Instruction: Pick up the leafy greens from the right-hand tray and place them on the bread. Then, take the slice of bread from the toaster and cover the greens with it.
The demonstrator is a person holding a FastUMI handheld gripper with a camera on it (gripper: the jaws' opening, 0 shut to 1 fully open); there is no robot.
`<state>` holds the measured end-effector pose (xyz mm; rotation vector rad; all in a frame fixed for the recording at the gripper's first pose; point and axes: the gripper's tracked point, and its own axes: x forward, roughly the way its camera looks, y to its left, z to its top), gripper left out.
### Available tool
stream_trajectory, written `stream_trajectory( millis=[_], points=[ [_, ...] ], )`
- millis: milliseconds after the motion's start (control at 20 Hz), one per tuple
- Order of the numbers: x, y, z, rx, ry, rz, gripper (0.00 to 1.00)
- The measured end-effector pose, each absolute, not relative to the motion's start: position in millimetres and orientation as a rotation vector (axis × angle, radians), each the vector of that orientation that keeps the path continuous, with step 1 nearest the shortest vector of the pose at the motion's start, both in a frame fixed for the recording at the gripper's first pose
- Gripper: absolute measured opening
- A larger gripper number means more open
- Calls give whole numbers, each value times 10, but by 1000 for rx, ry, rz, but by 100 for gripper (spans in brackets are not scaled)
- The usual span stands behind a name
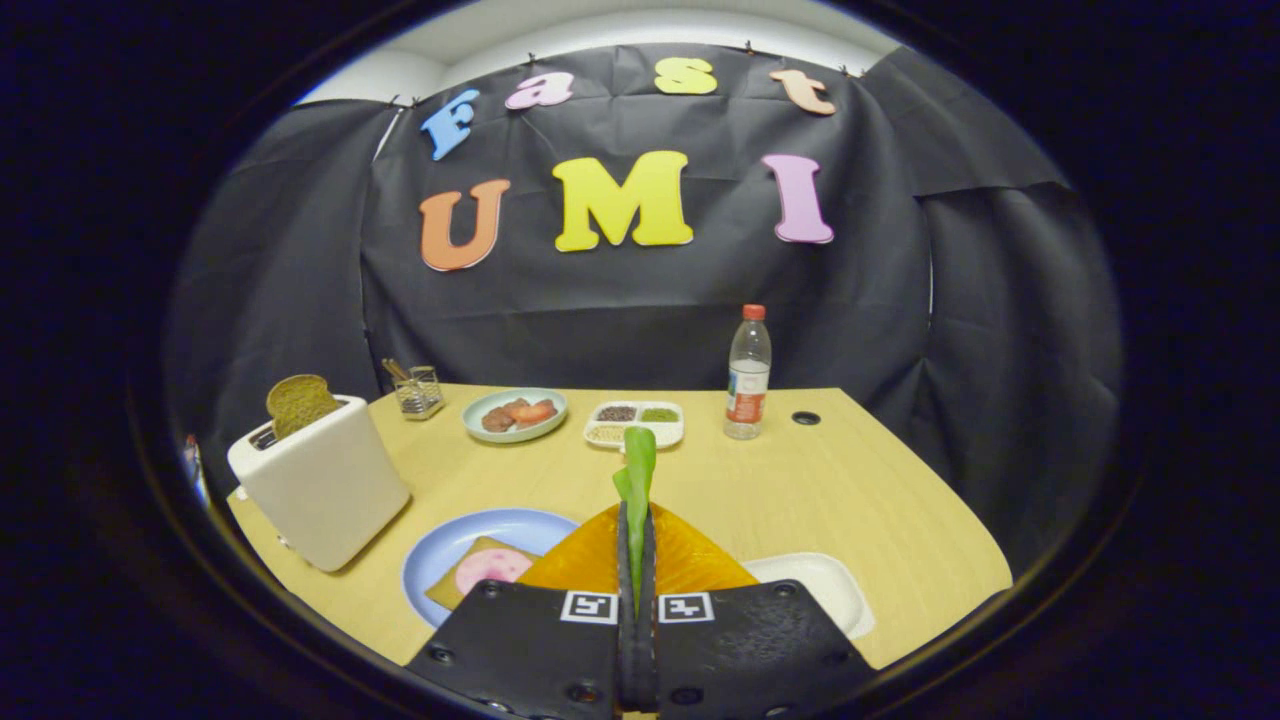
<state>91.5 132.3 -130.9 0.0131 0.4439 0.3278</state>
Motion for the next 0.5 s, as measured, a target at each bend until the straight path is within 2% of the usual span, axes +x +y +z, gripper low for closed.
stream_trajectory(
  millis=[500],
  points=[
    [814, 2145, -1689, -82, 490, 311, 0]
  ],
)
